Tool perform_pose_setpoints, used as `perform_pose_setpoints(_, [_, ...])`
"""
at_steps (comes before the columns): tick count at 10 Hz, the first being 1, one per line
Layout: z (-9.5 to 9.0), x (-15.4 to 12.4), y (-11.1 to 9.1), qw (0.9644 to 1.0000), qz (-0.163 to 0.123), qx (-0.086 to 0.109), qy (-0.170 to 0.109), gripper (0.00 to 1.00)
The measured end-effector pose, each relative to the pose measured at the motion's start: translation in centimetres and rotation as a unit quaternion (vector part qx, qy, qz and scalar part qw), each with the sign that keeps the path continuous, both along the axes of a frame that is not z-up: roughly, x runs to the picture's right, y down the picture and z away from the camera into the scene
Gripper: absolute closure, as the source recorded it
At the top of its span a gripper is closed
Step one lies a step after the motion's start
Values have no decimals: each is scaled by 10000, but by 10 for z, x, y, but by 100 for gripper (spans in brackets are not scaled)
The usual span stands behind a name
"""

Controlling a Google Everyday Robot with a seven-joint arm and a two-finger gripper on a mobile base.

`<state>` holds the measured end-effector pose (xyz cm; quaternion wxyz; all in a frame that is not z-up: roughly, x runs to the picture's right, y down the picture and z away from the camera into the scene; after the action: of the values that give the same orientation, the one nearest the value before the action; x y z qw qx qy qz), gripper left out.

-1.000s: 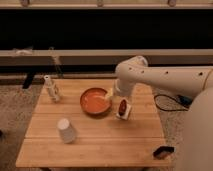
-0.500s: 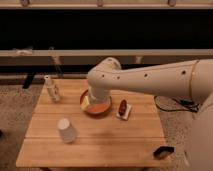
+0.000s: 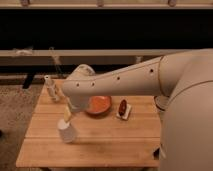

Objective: Place the ceramic cup over the eraser

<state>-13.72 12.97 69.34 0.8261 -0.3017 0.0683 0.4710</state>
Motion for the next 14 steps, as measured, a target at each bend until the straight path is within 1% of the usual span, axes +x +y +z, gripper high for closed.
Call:
perform_pose_setpoints(2, [-4, -16, 18, 9995, -267, -75, -146, 20])
perform_pose_setpoints(3, [-4, -24, 24, 9991, -358, -98, -199, 20])
perform_pose_setpoints(5, [-5, -47, 36, 9975, -618, -129, -324, 20])
perform_pose_setpoints(7, [-2, -70, 44, 9956, -816, -166, -422, 20])
perform_pose_setpoints(8, [0, -77, 49, 9945, -933, -181, -451, 20])
perform_pose_setpoints(9, [1, -81, 55, 9939, -990, -202, -434, 20])
perform_pose_setpoints(11, [5, -93, 61, 9926, -1122, -171, -426, 20])
perform_pose_setpoints(12, [10, -93, 60, 9925, -1158, -132, -369, 20])
perform_pose_setpoints(14, [18, -92, 59, 9927, -1172, -117, -268, 20])
